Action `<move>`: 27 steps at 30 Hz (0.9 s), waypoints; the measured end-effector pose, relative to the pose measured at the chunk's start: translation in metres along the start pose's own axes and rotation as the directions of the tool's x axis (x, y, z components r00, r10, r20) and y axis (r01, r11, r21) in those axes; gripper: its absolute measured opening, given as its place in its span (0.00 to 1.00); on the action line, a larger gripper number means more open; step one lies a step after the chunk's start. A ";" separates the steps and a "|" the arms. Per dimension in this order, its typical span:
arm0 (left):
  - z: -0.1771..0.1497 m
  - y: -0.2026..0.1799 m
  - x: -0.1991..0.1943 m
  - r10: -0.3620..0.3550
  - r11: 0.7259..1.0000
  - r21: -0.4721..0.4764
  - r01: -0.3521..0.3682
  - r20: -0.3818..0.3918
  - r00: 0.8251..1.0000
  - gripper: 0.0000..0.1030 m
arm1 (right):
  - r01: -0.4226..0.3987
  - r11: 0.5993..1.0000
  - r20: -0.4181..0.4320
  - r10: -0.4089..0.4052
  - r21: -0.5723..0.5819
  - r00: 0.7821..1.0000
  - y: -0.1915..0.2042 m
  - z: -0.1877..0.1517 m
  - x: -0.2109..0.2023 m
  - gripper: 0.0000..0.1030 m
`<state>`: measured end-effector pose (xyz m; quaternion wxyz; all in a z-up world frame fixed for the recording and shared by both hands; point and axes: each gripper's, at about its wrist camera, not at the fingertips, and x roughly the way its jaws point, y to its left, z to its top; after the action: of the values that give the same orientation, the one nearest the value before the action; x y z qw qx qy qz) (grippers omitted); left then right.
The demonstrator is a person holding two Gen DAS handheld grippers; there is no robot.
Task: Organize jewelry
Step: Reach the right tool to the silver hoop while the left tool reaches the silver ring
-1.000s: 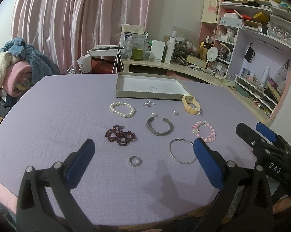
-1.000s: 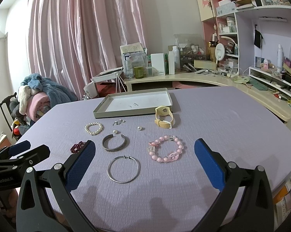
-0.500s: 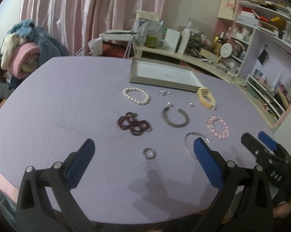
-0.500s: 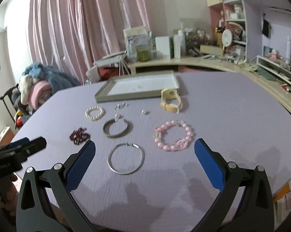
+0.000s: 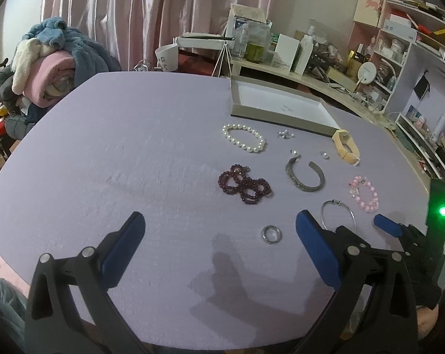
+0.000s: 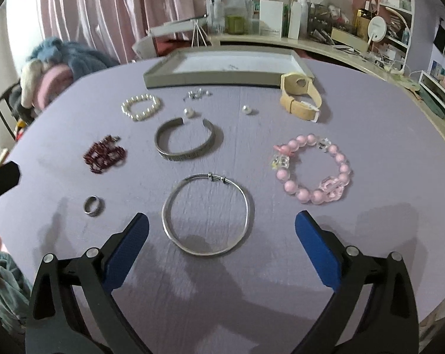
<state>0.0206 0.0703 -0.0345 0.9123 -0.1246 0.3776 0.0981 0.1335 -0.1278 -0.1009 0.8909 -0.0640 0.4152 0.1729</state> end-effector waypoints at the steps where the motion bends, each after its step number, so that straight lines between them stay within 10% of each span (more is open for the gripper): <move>1: 0.000 0.000 0.001 0.000 1.000 0.001 0.000 -0.001 1.000 0.98 | 0.006 1.000 -0.007 -0.006 -0.004 1.000 0.000 0.001 0.001 0.96; 16: -0.002 -0.003 0.015 0.019 1.000 0.012 -0.018 -0.032 0.999 0.98 | -0.002 0.999 -0.019 0.001 -0.049 1.000 0.010 0.008 0.013 0.70; 27: -0.010 -0.041 0.038 -0.050 0.995 0.085 0.058 -0.098 0.994 0.93 | 0.007 1.000 -0.046 -0.007 -0.004 0.999 -0.024 0.004 0.001 0.69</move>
<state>0.0512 0.0319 -0.0624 0.9000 -0.0990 0.4215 0.0507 0.1455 -0.1492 -0.0998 0.8817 -0.0710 0.4349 0.1688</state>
